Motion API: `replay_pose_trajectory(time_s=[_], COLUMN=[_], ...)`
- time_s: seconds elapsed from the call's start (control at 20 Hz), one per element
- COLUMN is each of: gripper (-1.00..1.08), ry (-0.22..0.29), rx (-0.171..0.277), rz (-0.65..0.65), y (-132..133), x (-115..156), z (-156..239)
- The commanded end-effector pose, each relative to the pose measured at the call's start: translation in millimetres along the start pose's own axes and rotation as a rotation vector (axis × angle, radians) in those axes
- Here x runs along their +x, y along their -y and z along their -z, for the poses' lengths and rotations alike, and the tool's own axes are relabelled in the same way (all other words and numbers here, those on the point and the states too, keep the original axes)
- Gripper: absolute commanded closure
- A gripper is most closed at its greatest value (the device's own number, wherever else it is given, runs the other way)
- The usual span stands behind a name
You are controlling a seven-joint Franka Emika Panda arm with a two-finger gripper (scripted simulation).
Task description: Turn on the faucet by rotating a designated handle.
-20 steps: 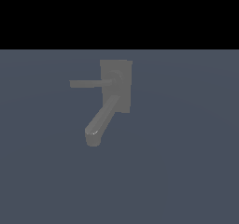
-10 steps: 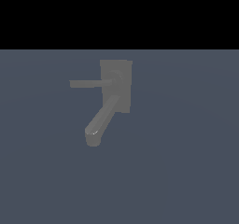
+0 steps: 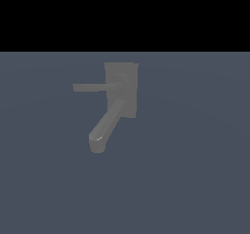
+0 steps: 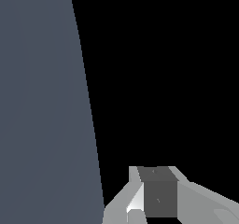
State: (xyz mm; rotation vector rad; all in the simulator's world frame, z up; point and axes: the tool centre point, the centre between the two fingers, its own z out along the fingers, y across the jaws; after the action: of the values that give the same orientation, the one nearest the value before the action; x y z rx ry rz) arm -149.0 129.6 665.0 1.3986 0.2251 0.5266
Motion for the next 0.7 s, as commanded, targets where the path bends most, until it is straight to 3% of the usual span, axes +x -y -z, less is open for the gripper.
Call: replay_pose_trajectory(time_s=[0.0,0.3,0.65], gripper=[1.08,1.08,1.08], ry=[-0.043,-0.147,-0.275], rx=[-0.089,-0.273,-0.439], rz=[0.064,0.244,0.49], y=[7.2,43.8,118.7], x=[21.6,73.5,128.3], z=[12.1,38.2,59.9])
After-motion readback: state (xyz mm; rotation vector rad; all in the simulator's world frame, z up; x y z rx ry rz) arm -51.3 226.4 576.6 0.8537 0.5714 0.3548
